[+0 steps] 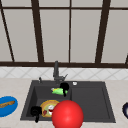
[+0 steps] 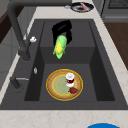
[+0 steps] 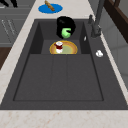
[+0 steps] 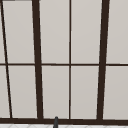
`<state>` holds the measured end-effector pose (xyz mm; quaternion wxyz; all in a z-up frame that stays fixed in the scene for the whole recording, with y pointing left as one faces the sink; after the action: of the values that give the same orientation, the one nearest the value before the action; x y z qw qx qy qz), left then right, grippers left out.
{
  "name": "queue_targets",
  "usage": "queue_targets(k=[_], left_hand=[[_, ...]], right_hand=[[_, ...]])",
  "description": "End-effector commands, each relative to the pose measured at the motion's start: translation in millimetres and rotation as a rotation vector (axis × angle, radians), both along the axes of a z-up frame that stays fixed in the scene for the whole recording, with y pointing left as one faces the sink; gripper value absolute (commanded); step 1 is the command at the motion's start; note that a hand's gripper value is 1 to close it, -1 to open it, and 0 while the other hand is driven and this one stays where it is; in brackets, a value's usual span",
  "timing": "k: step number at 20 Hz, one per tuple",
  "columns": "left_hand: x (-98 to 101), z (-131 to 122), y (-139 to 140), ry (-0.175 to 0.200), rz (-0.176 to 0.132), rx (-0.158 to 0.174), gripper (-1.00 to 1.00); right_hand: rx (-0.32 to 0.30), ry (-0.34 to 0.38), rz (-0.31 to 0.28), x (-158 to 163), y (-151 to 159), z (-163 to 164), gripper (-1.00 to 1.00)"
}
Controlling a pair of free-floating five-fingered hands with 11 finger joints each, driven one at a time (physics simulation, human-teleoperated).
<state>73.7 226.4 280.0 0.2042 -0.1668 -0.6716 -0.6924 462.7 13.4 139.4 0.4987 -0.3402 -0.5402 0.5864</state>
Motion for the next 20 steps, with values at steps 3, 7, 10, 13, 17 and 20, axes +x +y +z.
queue_targets(k=[3, 7, 10, 13, 17, 20], left_hand=[[0.0, 0.0, 0.0, 0.0, 0.0, 0.0, 0.0], [0.0, 0.0, 0.0, 0.0, 0.0, 0.0, 0.0], [0.0, 0.0, 0.0, 0.0, 0.0, 0.0, 0.0], [0.0, 0.0, 0.0, 0.0, 0.0, 0.0, 0.0], [0.0, 0.0, 0.0, 0.0, 0.0, 0.0, 0.0], [0.0, 0.0, 0.0, 0.0, 0.0, 0.0, 0.0]], right_hand=[[-0.001, -0.025, -0.039, -10.6, -26.5, 23.1, 1.0], [-0.005, -0.031, -0.032, -17.7, -44.3, 38.9, 1.0], [-0.008, -0.027, -0.032, -26.0, -61.9, 50.8, 1.0], [-0.011, -0.022, -0.033, -33.8, -76.8, 63.5, 1.0], [-0.017, -0.016, -0.036, -42.8, -98.5, 79.5, 1.0], [-0.021, -0.006, -0.032, -48.7, -115.5, 87.6, 1.0]])
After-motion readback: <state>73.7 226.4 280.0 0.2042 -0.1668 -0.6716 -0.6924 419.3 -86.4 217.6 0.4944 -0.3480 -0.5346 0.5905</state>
